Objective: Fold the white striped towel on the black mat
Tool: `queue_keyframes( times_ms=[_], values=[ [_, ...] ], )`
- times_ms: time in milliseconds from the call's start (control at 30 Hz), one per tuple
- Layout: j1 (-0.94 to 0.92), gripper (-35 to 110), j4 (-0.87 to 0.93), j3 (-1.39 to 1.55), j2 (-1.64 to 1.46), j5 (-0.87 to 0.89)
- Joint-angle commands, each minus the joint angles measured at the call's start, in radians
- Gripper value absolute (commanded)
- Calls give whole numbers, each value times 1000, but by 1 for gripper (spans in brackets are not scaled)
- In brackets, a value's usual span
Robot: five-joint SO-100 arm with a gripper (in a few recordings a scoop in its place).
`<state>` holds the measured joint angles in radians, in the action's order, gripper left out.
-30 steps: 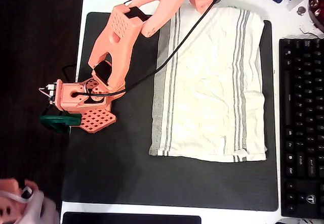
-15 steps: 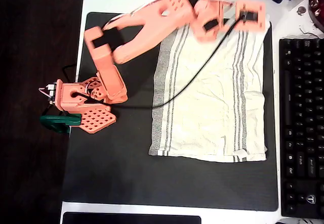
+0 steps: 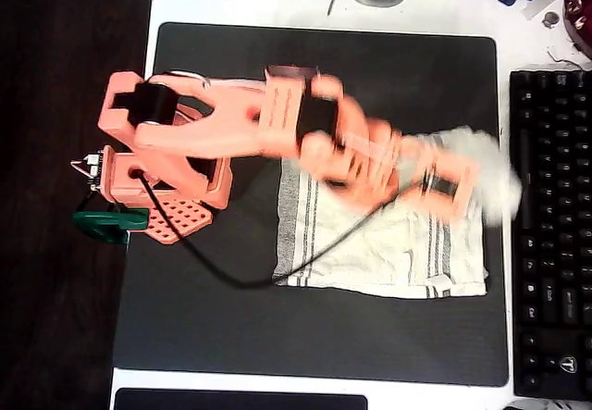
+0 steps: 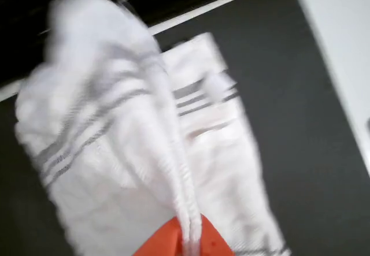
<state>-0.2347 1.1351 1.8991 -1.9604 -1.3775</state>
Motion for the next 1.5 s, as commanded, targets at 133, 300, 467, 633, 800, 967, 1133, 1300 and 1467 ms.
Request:
queue_keyframes(
  times_ms=[133,300,467,633,800,967,1133,1300,1467],
  values=[
    [-181,2,-247,255,-32,-86],
    [-244,15,-291,290,-46,-92],
    [-276,20,-318,333,-81,-106],
    [-236,20,-181,345,-164,-97],
    [-225,20,-117,443,-321,-52],
    [-224,21,-17,612,-589,-25],
    [-264,23,25,839,-828,166],
    [-255,20,40,968,-850,293],
    [-207,21,21,1011,-821,396]
  ],
)
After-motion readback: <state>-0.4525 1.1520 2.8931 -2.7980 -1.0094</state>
